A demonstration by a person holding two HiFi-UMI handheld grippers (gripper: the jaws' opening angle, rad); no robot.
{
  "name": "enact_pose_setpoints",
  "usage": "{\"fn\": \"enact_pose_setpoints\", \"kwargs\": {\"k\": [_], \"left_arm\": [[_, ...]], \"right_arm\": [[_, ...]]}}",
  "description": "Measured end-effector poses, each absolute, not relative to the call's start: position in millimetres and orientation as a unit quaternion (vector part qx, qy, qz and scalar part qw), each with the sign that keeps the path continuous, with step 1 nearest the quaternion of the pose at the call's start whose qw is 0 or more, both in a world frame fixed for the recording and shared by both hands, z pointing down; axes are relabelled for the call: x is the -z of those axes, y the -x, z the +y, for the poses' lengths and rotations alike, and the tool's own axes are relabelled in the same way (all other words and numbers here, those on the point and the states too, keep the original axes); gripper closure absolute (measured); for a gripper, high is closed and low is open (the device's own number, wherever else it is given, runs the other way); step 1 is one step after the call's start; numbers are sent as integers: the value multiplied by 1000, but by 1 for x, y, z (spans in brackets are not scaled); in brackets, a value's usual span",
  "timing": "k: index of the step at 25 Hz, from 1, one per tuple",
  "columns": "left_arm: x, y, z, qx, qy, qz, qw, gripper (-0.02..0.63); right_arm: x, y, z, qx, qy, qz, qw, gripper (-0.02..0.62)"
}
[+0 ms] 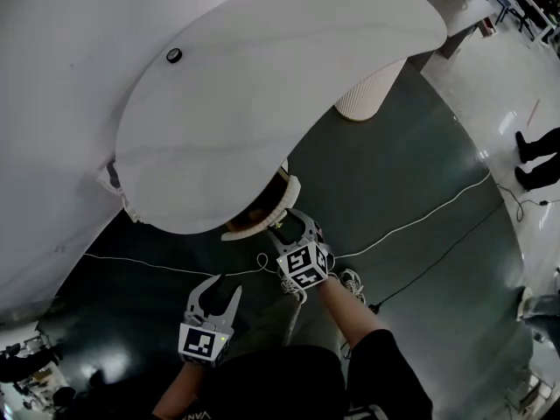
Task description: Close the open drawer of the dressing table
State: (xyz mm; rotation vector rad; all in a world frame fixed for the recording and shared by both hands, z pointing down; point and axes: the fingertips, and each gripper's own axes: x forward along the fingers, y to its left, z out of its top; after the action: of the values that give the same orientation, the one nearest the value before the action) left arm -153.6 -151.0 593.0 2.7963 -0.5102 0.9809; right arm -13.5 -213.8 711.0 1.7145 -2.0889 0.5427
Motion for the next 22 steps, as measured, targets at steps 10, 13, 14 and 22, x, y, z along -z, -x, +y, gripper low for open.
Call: {"fn": "enact_pose_setpoints", "kwargs": {"k": [10, 13, 14, 22], "left_arm": [[-598, 157, -162, -323, -926, -180, 80, 465], [-600, 156, -166, -325, -925, -180, 81, 466], [-601, 157, -166, -326, -924, -180, 81, 466], [-605, 159, -171, -329, -923, -184, 80, 466]], "right_arm": [[-710, 16, -243, -192, -609, -748, 182, 359], [-710, 17, -251, -190, -607, -750, 180, 359], [-710, 17, -253, -190, -607, -751, 179, 359], [-709, 17, -270, -180, -605, -756, 170, 357]]}}
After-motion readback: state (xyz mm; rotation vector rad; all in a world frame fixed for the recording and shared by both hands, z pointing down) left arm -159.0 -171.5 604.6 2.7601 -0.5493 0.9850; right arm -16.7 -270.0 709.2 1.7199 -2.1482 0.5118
